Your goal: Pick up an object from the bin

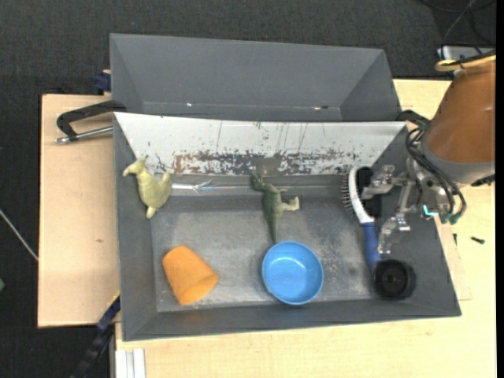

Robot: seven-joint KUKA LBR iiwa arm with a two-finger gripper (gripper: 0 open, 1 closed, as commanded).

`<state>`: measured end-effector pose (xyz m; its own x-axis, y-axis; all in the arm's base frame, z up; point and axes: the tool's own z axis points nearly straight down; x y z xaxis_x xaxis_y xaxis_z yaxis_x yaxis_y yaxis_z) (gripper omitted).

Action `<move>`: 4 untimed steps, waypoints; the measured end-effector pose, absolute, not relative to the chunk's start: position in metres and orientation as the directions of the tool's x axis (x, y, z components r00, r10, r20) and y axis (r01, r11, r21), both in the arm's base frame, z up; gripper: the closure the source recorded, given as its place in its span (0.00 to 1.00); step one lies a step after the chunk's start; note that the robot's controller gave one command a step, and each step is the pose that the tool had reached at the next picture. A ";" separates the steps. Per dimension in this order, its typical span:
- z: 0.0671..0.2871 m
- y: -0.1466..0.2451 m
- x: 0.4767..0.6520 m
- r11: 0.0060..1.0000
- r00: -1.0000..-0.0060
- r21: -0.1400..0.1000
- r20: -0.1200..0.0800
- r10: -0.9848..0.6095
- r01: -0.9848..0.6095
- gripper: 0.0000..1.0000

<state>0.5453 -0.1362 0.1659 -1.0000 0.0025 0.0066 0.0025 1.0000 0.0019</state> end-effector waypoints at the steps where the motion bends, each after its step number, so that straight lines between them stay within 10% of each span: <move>1: 0.095 -0.138 0.604 0.990 -0.990 0.008 -0.011 -0.140 -0.140 0.00; 2: 0.097 -0.138 0.604 0.990 -0.990 0.007 -0.008 -0.143 -0.143 1.00; 3: 0.303 -0.133 0.604 0.961 -0.961 -0.007 -0.017 -0.276 -0.276 1.00; 4: 0.224 -0.148 0.541 0.996 -0.996 0.002 0.003 -0.088 -0.088 1.00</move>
Offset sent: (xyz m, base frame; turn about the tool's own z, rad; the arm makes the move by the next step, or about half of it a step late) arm 0.0533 -0.0080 -0.0765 -0.1385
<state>0.5413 -0.1478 0.2235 -0.9961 -0.0877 0.0026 -0.0877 0.9961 0.0016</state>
